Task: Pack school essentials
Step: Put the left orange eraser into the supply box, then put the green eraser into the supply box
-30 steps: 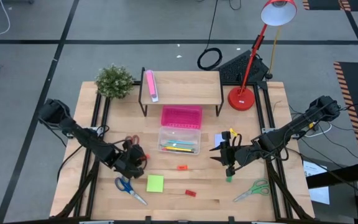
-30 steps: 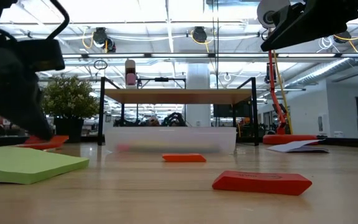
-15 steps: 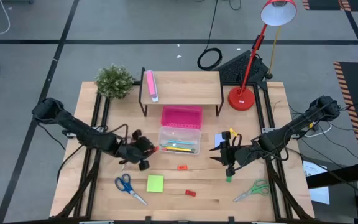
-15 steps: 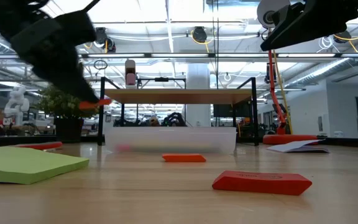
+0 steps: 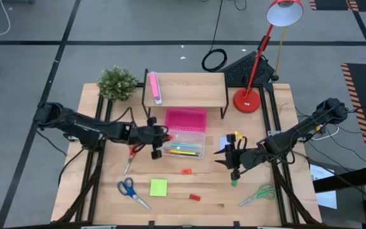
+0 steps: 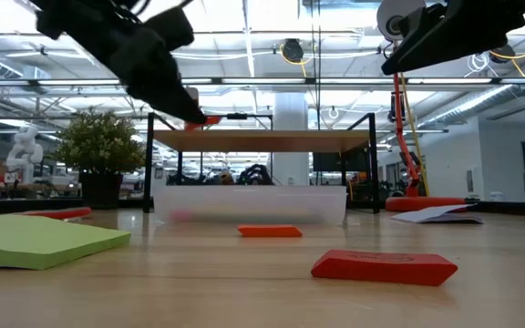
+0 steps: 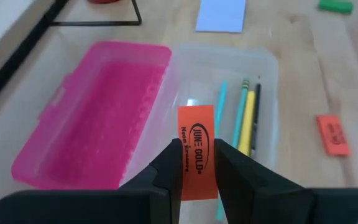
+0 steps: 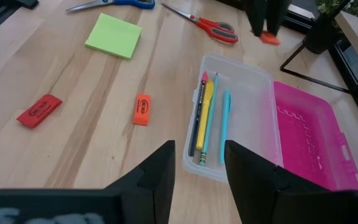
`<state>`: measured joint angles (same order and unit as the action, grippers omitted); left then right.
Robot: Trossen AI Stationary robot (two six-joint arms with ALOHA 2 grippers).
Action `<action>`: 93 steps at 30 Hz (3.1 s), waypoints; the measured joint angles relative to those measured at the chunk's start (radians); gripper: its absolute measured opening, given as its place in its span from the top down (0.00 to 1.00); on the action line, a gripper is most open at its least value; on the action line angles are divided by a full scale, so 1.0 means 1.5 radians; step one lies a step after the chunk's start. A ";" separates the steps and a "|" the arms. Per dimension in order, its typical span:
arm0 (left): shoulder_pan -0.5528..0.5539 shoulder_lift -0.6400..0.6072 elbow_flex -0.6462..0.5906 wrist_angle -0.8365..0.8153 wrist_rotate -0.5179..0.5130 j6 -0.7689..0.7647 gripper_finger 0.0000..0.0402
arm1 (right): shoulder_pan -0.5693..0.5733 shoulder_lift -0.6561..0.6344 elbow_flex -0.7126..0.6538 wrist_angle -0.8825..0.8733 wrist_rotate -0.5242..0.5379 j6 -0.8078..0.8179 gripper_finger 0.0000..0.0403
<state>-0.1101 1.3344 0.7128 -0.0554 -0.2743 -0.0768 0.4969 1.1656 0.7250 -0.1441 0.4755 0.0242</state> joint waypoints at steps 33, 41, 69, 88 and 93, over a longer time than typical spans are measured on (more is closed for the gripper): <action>0.066 0.207 0.000 0.072 0.080 0.153 0.79 | -0.014 0.000 0.000 -0.001 -0.003 0.006 0.68; 0.069 0.207 0.000 0.071 0.084 0.168 0.79 | -0.014 0.000 0.000 -0.001 -0.003 0.006 0.68; 0.045 0.029 0.004 0.054 0.062 0.093 0.47 | -0.004 0.000 0.000 -0.071 -0.075 0.165 0.68; -0.037 -0.062 0.004 0.015 0.019 0.040 0.47 | 0.037 0.052 0.011 -0.234 -0.405 0.113 0.66; -0.037 -0.062 0.004 0.015 0.019 0.037 0.47 | 0.051 0.131 0.011 -0.223 -0.368 0.026 0.58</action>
<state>-0.1661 1.2419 0.7181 -0.0329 -0.2459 -0.0212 0.5735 1.3619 0.7414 -0.4779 -0.0762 0.0629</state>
